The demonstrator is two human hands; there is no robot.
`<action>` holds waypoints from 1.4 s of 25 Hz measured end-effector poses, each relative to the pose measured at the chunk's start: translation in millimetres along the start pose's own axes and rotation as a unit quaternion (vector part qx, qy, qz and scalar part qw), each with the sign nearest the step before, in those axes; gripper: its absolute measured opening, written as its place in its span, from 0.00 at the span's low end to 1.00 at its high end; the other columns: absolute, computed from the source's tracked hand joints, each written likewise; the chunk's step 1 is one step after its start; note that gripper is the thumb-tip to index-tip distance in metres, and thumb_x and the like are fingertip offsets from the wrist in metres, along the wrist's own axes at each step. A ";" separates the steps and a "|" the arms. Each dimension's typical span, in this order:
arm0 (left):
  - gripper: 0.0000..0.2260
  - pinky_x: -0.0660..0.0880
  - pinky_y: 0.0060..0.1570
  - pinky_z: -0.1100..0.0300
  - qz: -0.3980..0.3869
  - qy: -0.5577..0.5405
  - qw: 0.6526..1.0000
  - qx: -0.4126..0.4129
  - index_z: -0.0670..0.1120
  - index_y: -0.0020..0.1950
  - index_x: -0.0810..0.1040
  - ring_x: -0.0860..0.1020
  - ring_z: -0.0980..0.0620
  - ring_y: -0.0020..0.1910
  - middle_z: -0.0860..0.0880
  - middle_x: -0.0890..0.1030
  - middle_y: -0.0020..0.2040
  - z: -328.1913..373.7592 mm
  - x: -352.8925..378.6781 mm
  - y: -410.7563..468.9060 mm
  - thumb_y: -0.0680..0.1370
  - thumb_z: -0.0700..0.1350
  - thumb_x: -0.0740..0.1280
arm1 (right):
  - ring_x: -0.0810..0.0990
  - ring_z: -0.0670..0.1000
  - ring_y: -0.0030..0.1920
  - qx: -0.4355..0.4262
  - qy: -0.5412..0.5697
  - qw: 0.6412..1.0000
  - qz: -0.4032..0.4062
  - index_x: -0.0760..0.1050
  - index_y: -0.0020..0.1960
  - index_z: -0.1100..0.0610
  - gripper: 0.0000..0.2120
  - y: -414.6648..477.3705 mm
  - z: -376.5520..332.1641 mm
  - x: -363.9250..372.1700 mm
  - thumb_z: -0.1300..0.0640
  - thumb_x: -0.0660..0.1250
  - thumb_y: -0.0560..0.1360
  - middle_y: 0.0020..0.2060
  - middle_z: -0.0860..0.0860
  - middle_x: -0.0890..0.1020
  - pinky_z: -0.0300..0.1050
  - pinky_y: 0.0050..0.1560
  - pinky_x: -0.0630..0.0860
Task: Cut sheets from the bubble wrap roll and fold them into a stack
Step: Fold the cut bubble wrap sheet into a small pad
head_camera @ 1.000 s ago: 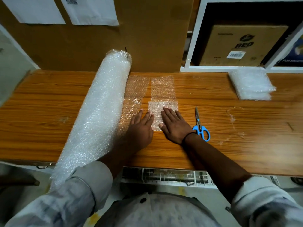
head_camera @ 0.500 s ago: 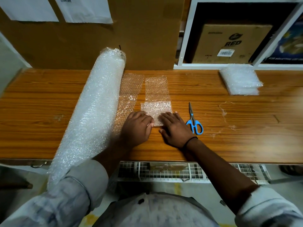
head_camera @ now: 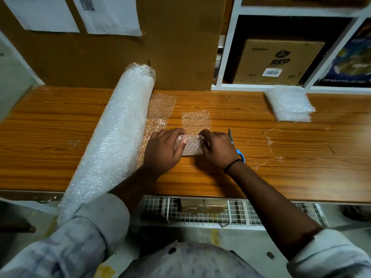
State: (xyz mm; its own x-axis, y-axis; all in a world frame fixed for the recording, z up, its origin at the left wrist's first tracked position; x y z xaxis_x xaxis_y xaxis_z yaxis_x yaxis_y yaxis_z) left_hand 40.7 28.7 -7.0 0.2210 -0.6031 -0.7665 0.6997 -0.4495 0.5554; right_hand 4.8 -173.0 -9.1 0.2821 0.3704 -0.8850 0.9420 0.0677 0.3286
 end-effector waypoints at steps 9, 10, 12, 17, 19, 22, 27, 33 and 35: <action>0.28 0.63 0.76 0.40 -0.165 0.123 0.972 -0.110 0.46 0.82 0.62 0.60 0.38 0.80 0.42 0.58 0.83 4.6 42.1 -0.2 0.83 0.51 0.62 | 0.82 0.66 0.50 0.099 0.011 0.993 -0.066 0.74 0.60 0.54 0.10 63.4 45.4 12.4 0.58 0.62 0.80 0.49 0.62 0.85 0.51 0.45 0.69; 0.27 0.62 0.76 0.40 -0.177 0.127 0.969 -0.113 0.47 0.82 0.61 0.59 0.38 0.81 0.42 0.57 0.83 5.2 46.4 -0.7 0.84 0.51 0.60 | 0.82 0.66 0.50 0.098 0.010 0.992 -0.074 0.74 0.60 0.54 0.10 68.8 48.3 14.1 0.58 0.62 0.80 0.49 0.62 0.85 0.52 0.46 0.71; 0.26 0.61 0.77 0.39 -0.191 0.130 0.966 -0.117 0.47 0.82 0.61 0.57 0.38 0.81 0.43 0.57 0.84 3.9 52.4 0.6 0.84 0.52 0.59 | 0.82 0.65 0.51 0.096 0.010 0.992 -0.084 0.75 0.60 0.54 0.10 79.1 52.6 16.7 0.58 0.62 0.79 0.50 0.61 0.85 0.54 0.48 0.75; 0.27 0.60 0.77 0.39 -0.229 0.124 0.961 -0.092 0.48 0.82 0.62 0.55 0.37 0.82 0.43 0.59 0.83 -10.6 65.0 14.7 0.83 0.53 0.53 | 0.81 0.66 0.53 0.115 0.009 0.989 -0.097 0.76 0.60 0.54 0.10 104.5 66.2 24.5 0.57 0.62 0.80 0.53 0.62 0.84 0.58 0.54 0.77; 0.28 0.58 0.77 0.39 -0.248 0.126 0.958 -0.075 0.48 0.83 0.61 0.55 0.37 0.82 0.43 0.60 0.83 -17.3 71.1 22.1 0.83 0.55 0.48 | 0.80 0.66 0.56 0.124 0.012 0.987 -0.103 0.77 0.60 0.54 0.11 115.5 70.2 30.2 0.58 0.63 0.79 0.55 0.61 0.84 0.58 0.54 0.76; 0.29 0.52 0.79 0.40 -0.265 0.124 0.955 -0.047 0.48 0.84 0.58 0.52 0.37 0.82 0.45 0.58 0.83 -30.4 84.5 31.5 0.83 0.56 0.46 | 0.79 0.64 0.60 0.131 0.006 0.985 -0.116 0.78 0.62 0.52 0.14 132.0 75.4 38.2 0.59 0.64 0.77 0.59 0.59 0.83 0.57 0.58 0.76; 0.33 0.42 0.79 0.40 -0.299 0.126 0.945 -0.051 0.49 0.85 0.51 0.45 0.37 0.83 0.47 0.51 0.85 -45.3 103.3 24.5 0.81 0.61 0.39 | 0.72 0.63 0.69 0.111 -0.039 0.992 -0.038 0.74 0.70 0.58 0.22 119.7 64.1 53.4 0.61 0.67 0.77 0.69 0.60 0.76 0.60 0.69 0.70; 0.36 0.42 0.79 0.37 -0.301 0.105 0.946 -0.066 0.49 0.85 0.49 0.40 0.37 0.83 0.47 0.46 0.85 -48.8 109.8 22.9 0.80 0.64 0.38 | 0.61 0.59 0.80 0.067 -0.052 0.988 -0.129 0.66 0.79 0.60 0.29 77.9 42.2 89.6 0.47 0.47 0.83 0.79 0.58 0.66 0.62 0.79 0.56; 0.37 0.40 0.79 0.38 -0.306 0.099 0.945 -0.061 0.49 0.85 0.48 0.40 0.37 0.83 0.47 0.45 0.85 -47.9 108.1 26.3 0.79 0.65 0.37 | 0.60 0.59 0.81 0.082 -0.052 0.988 -0.120 0.66 0.79 0.59 0.29 76.4 43.8 88.5 0.47 0.47 0.83 0.79 0.58 0.65 0.61 0.80 0.57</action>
State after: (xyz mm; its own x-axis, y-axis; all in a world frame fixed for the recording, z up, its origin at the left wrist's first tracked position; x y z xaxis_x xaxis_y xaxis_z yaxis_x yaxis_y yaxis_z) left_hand 115.6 -16.7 -90.7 -0.1351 -0.1142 -0.9842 0.8082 -0.5874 -0.0427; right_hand 109.7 -175.6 -76.7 0.0569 0.2638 -0.9629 0.9984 -0.0120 0.0557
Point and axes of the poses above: each hand's wrist, its own y-axis towards the middle knuckle, its own x-axis out of the palm, z = x × y, the point moved 2 cm from there along y, towards the middle knuckle
